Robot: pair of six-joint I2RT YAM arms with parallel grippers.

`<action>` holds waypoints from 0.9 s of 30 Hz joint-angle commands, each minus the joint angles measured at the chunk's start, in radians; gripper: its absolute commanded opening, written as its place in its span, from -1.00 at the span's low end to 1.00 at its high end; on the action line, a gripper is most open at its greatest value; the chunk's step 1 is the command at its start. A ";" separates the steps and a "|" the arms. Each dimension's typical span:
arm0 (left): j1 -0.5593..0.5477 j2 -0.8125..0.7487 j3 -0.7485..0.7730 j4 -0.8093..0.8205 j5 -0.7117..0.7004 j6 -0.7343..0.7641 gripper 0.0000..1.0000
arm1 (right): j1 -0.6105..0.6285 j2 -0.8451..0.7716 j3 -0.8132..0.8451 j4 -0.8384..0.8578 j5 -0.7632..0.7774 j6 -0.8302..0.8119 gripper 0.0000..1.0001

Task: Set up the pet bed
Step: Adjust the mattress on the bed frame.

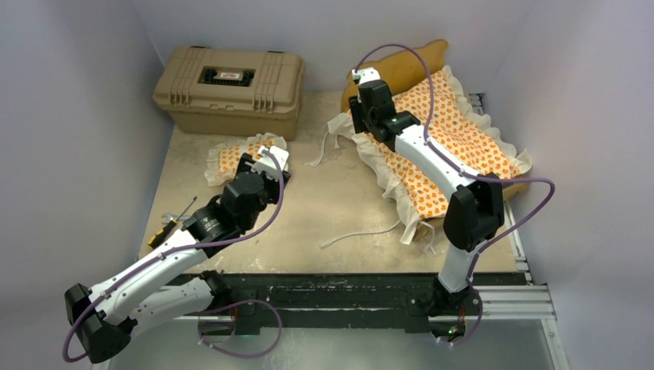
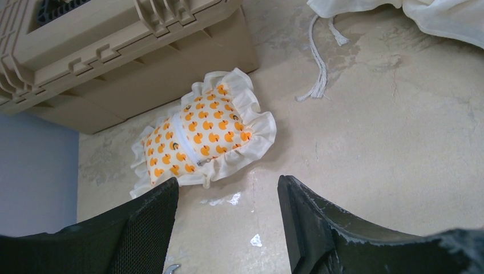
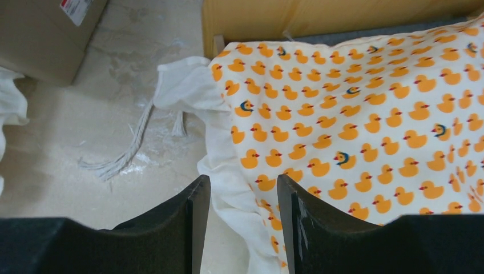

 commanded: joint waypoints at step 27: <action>0.028 0.176 0.110 0.004 0.262 -0.152 0.36 | -0.108 -0.400 -0.263 -0.507 -0.180 0.268 0.53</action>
